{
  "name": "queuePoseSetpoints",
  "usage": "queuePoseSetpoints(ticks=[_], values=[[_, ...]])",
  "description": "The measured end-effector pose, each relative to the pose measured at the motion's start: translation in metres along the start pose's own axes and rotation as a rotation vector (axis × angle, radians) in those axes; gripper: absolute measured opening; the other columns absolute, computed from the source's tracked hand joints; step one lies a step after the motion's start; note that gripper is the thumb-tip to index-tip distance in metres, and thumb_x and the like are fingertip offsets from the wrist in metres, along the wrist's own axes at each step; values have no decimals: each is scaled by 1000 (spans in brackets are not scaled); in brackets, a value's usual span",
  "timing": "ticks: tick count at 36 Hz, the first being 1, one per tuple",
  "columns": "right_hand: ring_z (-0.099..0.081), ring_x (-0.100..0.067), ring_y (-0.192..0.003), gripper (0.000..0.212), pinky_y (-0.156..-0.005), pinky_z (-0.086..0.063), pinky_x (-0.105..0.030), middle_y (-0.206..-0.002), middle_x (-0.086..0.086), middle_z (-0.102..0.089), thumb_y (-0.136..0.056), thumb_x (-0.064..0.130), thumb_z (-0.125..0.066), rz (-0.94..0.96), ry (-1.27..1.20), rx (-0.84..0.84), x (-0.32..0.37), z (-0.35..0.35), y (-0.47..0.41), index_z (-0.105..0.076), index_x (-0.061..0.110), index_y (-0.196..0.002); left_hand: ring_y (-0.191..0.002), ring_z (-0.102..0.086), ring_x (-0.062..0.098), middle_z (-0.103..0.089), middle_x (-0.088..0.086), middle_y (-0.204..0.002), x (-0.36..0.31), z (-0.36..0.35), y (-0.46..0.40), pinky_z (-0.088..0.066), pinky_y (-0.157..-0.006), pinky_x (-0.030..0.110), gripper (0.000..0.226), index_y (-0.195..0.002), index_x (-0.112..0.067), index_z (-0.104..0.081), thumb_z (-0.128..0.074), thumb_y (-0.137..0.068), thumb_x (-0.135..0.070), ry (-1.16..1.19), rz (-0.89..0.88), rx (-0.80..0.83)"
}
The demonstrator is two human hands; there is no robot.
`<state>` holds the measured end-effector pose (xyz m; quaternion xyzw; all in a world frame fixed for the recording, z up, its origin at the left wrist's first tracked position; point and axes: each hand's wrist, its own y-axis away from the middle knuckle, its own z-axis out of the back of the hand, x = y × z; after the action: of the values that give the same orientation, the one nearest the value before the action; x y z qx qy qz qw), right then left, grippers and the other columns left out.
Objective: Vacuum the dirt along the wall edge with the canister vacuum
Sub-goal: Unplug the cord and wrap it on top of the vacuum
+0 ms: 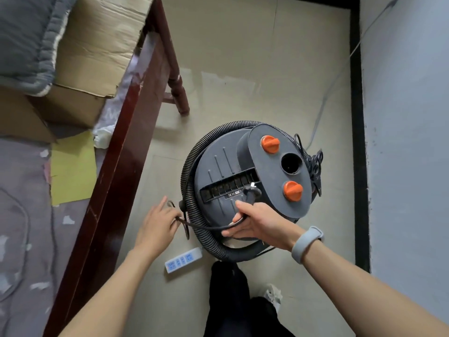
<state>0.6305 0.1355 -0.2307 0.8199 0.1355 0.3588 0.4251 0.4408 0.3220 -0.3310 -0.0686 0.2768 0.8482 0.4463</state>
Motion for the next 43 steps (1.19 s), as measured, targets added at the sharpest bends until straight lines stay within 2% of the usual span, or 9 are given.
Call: queuePoseSetpoints(ticks=[3, 6, 11, 19, 27, 33, 36, 39, 43], values=[[-74, -23, -79, 37, -64, -56, -23, -81, -20, -73, -101, 32, -46, 55, 24, -125, -11, 7, 9, -58, 8, -76, -119, -54, 25, -64, 1, -107, -5, -8, 36, -31, -110, 40, 28, -100, -16, -63, -43, -101, -36, -187, 87, 87], [-69, -20, -72, 33, -66, -57, -27, -81, -9, -68, -100, 26, -51, 94, 25, -203, -27, 17, 21, -59, 6, -75, -100, -61, 29, -63, 4, -103, -29, -20, 68, -46, -83, 36, 33, -88, -20, -45, -30, -103, -45, -164, 207, 295], [-59, -17, -72, 29, -77, -54, -35, -71, -6, -59, -100, 15, -51, 185, -3, -346, -54, 39, 47, -52, 8, -72, -78, -70, 16, -60, -1, -69, -77, -29, 105, -45, -61, 19, 21, -81, -20, -47, -43, -101, -27, 473, 341, 591], [-53, -16, -58, 26, -44, -49, -17, -72, -6, -56, -98, 23, -55, 261, 82, -687, -77, 105, 101, -54, 12, -74, -95, -69, 14, -65, -2, -82, -172, -43, 133, -53, -76, 25, 8, -94, -14, -55, -49, -99, -15, 892, 239, 868], [-48, -12, -52, 27, -42, -36, -18, -77, -4, -58, -101, 24, -42, 392, -200, -888, -50, 180, 170, -50, 13, -78, -91, -69, 21, -63, -1, -83, -295, -49, 106, -54, -63, 23, 12, -88, -17, -62, -54, -98, -17, 993, 50, 900], [-62, -22, -83, 16, -72, -52, -31, -99, -9, -65, -101, 21, -45, 406, -318, -719, -41, 203, 197, -56, 9, -100, -74, -70, 10, -60, -2, -80, -359, -39, 83, -56, -66, 24, 14, -89, -18, -61, -51, -99, -18, 897, -53, 694], [-63, -24, -85, 21, -78, -52, -36, -100, -13, -62, -102, 24, -45, 244, -220, -668, -52, 201, 191, -54, 5, -99, -66, -66, 10, -58, -1, -76, -375, -40, 70, -52, -61, 21, 14, -89, -14, -60, -49, -99, -14, 798, -94, 606], [-62, -29, -96, 38, -86, -51, -39, -109, -18, -62, -102, 33, -46, 65, -112, -607, -58, 197, 181, -51, 0, -119, -62, -63, 12, -57, 0, -71, -378, -44, 64, -50, -65, 25, 13, -89, -8, -62, -51, -98, -9, 753, -125, 591], [-63, -24, -81, 33, -74, -55, -32, -87, -14, -65, -103, 26, -43, 95, -275, -482, -45, 190, 171, -56, -4, -104, -60, -64, 12, -59, 0, -68, -370, -46, 57, -53, -70, 29, 20, -79, -13, -63, -55, -96, -6, 725, -176, 589]])
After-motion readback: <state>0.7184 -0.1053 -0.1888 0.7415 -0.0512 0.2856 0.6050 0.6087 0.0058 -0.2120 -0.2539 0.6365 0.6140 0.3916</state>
